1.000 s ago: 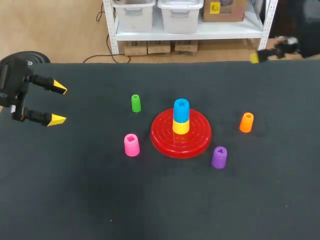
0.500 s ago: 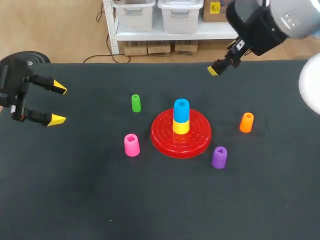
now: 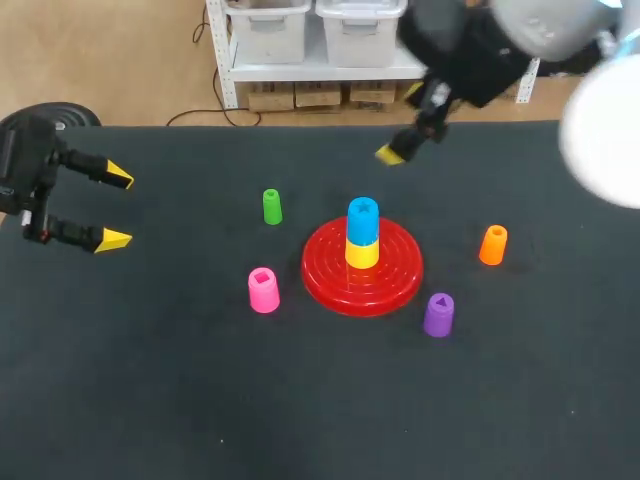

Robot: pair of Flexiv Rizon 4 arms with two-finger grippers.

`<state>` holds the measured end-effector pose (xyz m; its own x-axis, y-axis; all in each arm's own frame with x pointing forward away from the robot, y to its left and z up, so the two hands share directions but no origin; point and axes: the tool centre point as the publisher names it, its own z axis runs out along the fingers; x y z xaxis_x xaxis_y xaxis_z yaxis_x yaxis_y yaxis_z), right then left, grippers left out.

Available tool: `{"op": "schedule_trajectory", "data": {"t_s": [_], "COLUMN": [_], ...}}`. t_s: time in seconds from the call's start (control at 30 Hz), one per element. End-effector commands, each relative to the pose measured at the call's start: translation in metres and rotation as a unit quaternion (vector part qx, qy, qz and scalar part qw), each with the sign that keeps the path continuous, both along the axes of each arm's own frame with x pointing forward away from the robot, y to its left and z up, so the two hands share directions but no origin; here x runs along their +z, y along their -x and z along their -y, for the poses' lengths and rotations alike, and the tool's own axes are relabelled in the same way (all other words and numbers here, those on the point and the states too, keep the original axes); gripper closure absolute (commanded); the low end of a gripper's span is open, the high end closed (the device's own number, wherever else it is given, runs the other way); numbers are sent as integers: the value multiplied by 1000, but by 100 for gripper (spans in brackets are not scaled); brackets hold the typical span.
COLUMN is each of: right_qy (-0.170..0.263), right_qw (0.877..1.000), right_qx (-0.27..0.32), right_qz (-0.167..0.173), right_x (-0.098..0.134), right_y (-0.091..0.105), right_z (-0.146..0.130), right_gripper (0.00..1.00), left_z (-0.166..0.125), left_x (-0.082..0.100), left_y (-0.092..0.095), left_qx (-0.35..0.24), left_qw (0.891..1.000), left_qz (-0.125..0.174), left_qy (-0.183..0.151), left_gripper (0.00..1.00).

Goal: Pick up and stack the cylinders on the red base in this order: pink,purple,orange,green

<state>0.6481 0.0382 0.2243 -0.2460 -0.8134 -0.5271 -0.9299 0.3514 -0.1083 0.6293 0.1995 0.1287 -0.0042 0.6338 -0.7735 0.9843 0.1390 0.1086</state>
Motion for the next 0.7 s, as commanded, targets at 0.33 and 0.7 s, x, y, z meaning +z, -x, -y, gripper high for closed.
{"op": "schedule_trajectory", "data": {"t_s": [0.33, 0.7], "right_qy": [73, 78], "right_qw": [971, 971], "right_qx": [216, 217], "right_qz": [-74, -64], "right_x": [-40, -64], "right_y": [27, 44], "right_z": [-106, -127], "right_gripper": [0, 0], "left_z": [0, 0], "left_x": [-1, -1], "left_y": [1, 1], "left_qx": [1, 1], "left_qw": [1000, 1000], "left_qz": [2, 2], "left_qy": [1, 1], "left_gripper": [0, 0]}}
